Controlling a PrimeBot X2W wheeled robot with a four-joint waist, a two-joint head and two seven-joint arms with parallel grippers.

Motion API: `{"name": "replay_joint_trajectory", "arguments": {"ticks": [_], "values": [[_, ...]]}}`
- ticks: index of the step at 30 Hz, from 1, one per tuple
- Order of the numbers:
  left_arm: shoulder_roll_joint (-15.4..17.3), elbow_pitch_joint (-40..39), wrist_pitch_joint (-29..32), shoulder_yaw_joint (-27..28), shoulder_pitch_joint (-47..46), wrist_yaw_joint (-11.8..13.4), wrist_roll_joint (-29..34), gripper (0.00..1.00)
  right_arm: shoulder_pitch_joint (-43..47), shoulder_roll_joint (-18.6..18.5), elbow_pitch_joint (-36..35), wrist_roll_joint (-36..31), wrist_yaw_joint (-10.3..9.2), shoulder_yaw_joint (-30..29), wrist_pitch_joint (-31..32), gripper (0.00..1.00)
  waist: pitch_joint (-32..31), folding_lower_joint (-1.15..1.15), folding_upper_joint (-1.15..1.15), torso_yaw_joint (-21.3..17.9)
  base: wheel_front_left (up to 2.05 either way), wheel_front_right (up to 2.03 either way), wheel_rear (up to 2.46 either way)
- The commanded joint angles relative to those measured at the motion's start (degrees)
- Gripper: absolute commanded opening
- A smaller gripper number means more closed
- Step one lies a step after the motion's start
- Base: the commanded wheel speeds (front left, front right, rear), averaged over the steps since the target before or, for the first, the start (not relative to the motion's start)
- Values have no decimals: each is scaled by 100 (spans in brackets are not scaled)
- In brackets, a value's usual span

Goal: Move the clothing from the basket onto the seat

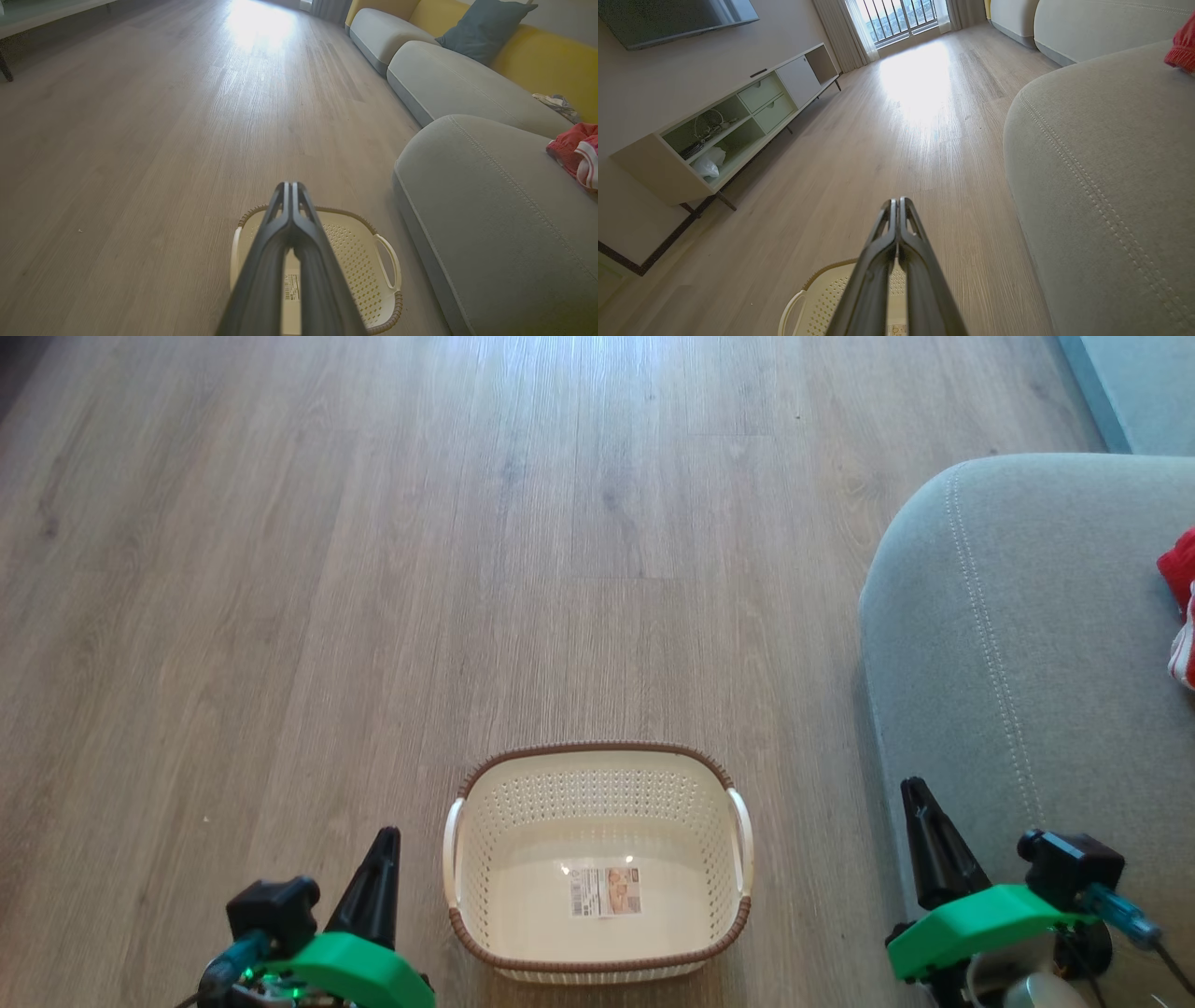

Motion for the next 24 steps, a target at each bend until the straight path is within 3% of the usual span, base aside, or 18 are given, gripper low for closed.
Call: {"name": "replay_joint_trajectory", "arguments": {"ticks": [1,24], "values": [[1,-172,33,122,-264,-56,-177,0,-238,-19,-190,179,0,-45,49,0,0,0,0,-7,0,0,0],[2,-175,423,414,-385,-169,-1627,0,-327,-21,-213,1556,0,-216,407,0,5,0,0,-93,0,0,0]]}}
